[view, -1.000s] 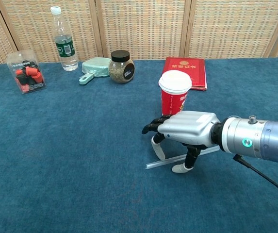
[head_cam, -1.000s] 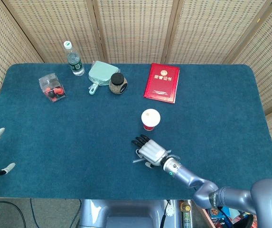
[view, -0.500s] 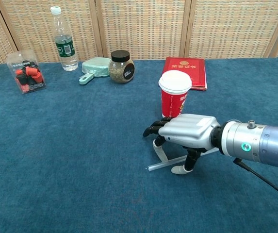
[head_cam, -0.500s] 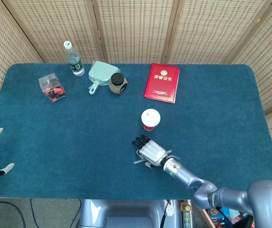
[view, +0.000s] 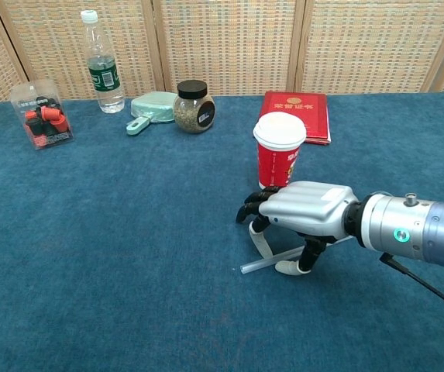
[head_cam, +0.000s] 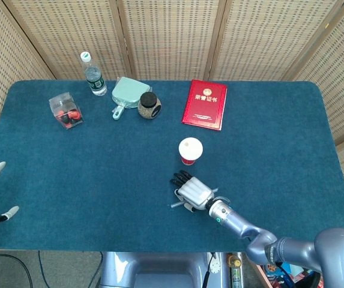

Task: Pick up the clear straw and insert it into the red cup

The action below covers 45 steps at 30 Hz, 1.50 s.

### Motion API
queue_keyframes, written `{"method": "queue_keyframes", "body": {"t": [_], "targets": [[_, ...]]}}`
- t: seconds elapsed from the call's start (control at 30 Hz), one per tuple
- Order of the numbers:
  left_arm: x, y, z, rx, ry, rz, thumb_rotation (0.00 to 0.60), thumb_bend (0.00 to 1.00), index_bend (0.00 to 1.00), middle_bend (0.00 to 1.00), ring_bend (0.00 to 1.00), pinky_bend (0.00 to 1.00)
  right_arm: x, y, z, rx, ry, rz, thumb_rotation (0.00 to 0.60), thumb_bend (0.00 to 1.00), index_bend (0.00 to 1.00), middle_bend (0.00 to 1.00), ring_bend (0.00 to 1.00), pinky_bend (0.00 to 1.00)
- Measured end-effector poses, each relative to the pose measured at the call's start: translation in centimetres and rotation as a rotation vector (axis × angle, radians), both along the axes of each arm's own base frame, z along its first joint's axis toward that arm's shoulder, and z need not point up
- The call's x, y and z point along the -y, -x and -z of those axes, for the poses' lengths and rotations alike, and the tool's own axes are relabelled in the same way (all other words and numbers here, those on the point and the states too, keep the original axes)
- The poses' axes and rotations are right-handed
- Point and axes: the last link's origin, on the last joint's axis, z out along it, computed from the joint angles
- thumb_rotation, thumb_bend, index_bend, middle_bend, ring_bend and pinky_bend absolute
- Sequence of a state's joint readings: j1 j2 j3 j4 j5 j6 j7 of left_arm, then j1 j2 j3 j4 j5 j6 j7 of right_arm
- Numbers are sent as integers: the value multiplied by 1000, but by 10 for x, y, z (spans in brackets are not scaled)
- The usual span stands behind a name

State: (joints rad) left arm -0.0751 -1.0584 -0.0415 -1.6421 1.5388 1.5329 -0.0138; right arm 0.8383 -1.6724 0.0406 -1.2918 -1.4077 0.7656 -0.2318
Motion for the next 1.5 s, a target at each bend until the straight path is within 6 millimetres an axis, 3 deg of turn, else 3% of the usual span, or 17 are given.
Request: {"method": "queue_keyframes", "body": {"t": [0.33,0.67,1.17,1.33,1.5], "targets": [[1,-1,0,5,0,5,600,106,0,0,0,0,-5,-3,-5,46,2,-1,600,444,717,202,0,0],[1,-1,-1,12,5,6,600,105,0,0,0,0,-8,-17,-33,167,16,-7,600,444,717,205,0,0],[-2,0,1,17,14,8,600,106,0,0,0,0,-2,-24,-115,346,70,57,600,451,717,218,0,0],[-3,1,0,23,10,3,600,105,0,0,0,0,11,-29,-142,455,108,122,600,453,717,219,0,0],[-7,3,2,7,-2,9,600,106,0,0,0,0,36,-42,-183,620,180,205,600,456,722,231,0,0]]}}
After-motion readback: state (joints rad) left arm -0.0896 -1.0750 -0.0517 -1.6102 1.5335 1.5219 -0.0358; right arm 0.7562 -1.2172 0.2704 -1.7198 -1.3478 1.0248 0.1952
